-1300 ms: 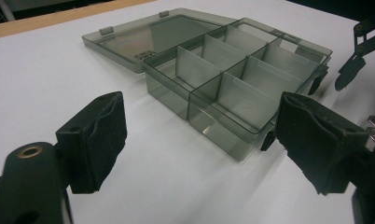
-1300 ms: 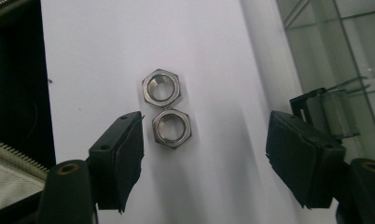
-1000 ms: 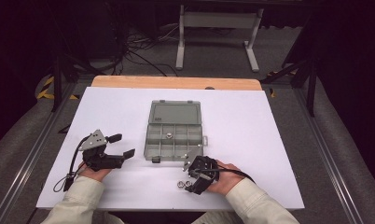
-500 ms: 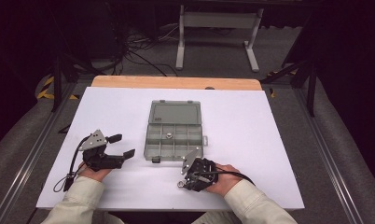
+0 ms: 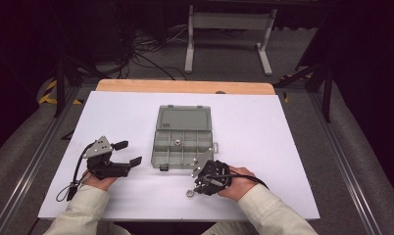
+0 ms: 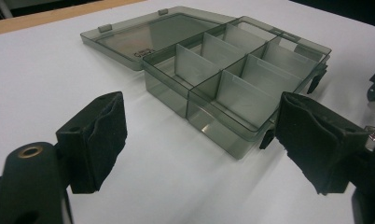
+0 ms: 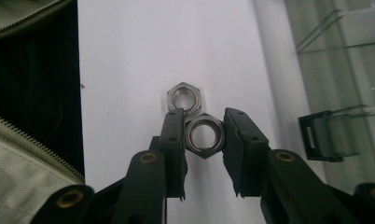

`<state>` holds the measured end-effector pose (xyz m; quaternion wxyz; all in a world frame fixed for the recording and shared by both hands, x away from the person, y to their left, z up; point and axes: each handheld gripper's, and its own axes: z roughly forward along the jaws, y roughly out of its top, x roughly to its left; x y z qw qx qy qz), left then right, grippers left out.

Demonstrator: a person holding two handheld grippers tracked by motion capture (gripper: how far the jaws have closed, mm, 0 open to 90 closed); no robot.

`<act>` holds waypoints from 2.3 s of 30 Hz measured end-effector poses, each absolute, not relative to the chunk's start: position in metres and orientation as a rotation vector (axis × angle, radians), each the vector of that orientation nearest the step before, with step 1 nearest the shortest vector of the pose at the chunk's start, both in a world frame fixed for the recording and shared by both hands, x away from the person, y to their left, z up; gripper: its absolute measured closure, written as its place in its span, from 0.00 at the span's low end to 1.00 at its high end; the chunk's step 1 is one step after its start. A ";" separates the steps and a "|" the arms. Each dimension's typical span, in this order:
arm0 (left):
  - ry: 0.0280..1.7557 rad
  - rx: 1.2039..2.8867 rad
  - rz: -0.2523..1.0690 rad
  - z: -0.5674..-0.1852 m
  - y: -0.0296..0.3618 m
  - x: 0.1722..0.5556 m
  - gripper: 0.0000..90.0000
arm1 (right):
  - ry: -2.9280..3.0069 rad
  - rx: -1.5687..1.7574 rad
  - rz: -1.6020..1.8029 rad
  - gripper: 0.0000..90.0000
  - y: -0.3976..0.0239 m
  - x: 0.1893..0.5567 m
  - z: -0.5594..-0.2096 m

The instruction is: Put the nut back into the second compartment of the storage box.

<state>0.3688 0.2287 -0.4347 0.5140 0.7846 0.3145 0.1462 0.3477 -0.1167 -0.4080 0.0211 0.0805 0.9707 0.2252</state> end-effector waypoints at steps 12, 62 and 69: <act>0.754 1.887 0.349 -0.435 0.229 0.369 0.19 | 2.942 0.237 0.757 0.77 -0.115 0.358 -0.384; 0.754 1.892 0.346 -0.436 0.230 0.370 0.20 | 2.802 0.401 0.850 0.77 -0.086 0.463 -0.340; 0.757 1.887 0.341 -0.436 0.230 0.370 0.20 | 2.808 0.428 0.835 0.77 -0.080 0.475 -0.345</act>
